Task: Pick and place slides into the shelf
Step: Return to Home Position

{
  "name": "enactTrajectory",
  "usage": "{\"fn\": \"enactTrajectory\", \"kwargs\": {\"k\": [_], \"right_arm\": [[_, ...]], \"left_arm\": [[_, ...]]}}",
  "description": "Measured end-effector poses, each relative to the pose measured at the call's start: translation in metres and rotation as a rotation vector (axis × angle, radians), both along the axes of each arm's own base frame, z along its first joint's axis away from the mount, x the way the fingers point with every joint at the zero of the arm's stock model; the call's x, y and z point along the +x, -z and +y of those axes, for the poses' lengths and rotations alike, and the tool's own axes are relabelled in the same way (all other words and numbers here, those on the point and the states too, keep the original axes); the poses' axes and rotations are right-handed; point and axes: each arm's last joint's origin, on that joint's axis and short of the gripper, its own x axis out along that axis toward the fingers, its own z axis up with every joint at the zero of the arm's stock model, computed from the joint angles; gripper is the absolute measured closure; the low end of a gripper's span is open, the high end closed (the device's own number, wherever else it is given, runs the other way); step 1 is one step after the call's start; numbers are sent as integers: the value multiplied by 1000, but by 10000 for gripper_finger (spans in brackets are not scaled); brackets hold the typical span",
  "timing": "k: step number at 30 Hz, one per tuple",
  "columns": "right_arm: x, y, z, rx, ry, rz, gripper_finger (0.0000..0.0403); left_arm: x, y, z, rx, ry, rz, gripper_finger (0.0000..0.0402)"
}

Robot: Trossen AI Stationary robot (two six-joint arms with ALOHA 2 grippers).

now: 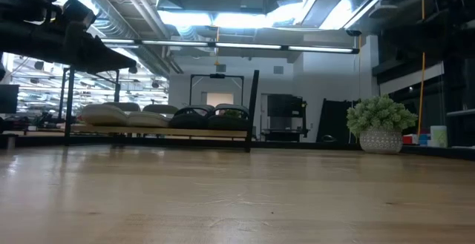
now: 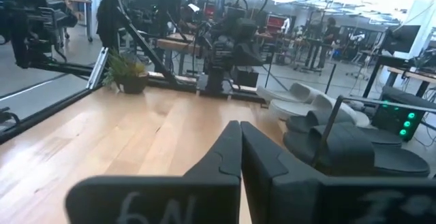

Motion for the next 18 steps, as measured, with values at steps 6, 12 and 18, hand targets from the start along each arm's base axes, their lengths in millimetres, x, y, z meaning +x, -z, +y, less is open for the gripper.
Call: {"fn": "enactTrajectory", "kwargs": {"k": [6, 12, 18], "right_arm": [[0, 2, 0, 6, 0, 21, 399], [0, 2, 0, 188, -13, 23, 383], [0, 2, 0, 262, -17, 23, 377]], "left_arm": [[0, 0, 0, 0, 0, 0, 402], [0, 0, 0, 0, 0, 0, 402], [0, 0, 0, 0, 0, 0, 402]]}}
